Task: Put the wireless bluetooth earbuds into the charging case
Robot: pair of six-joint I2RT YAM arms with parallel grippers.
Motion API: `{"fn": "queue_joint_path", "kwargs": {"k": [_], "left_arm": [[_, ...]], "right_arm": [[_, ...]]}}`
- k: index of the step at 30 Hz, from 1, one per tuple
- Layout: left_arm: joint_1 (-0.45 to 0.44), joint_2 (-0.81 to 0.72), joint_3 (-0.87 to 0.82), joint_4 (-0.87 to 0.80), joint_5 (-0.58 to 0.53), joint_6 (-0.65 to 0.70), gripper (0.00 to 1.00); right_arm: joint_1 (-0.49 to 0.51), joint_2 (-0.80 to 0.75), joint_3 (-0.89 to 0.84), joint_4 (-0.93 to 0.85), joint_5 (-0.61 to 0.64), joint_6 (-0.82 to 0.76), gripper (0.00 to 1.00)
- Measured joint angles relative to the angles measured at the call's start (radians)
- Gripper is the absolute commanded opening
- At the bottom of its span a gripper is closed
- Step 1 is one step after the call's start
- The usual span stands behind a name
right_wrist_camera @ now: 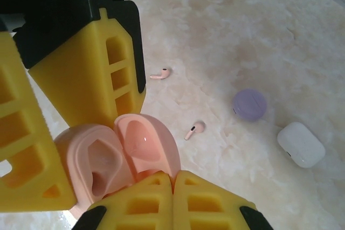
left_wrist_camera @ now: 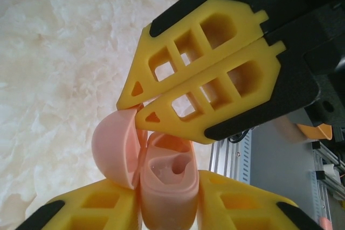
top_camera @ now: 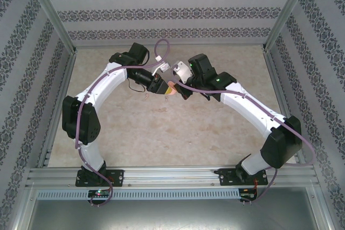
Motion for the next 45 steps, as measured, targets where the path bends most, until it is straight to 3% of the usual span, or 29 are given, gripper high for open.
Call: {"fn": "queue_joint_path", "kwargs": {"k": [2,10,15,17,22,27,31,37,45], "left_arm": [[0.0,0.0,0.0,0.0,0.002,0.0,0.16],[0.005,0.0,-0.015,0.003,0.021,-0.001,0.0],[0.007,-0.005,-0.055,0.044,0.035,-0.008,0.0],[0.012,-0.018,-0.1,0.089,0.034,-0.037,0.0],[0.058,-0.088,-0.249,0.245,0.022,-0.133,0.0],[0.125,-0.206,-0.354,0.409,-0.025,-0.227,0.0],[0.138,-0.314,-0.432,0.541,-0.09,-0.299,0.0],[0.138,-0.498,-0.565,0.75,-0.285,-0.396,0.0],[0.138,-0.676,-0.644,0.929,-0.557,-0.47,0.0]], "right_arm": [[0.0,0.0,0.0,0.0,0.0,0.002,0.0],[0.0,0.002,0.0,-0.003,0.0,0.006,0.0],[-0.006,0.002,0.0,-0.011,0.005,0.034,0.39],[-0.027,-0.006,0.0,0.002,-0.005,0.065,0.49],[-0.095,-0.131,-0.05,0.047,-0.055,0.148,0.6],[-0.129,-0.29,-0.101,0.066,-0.073,0.235,0.62],[-0.129,-0.305,-0.116,0.068,-0.079,0.312,0.62],[-0.108,-0.207,-0.124,0.07,-0.044,0.458,0.62],[0.006,0.034,-0.051,0.061,0.058,0.651,0.61]]}}
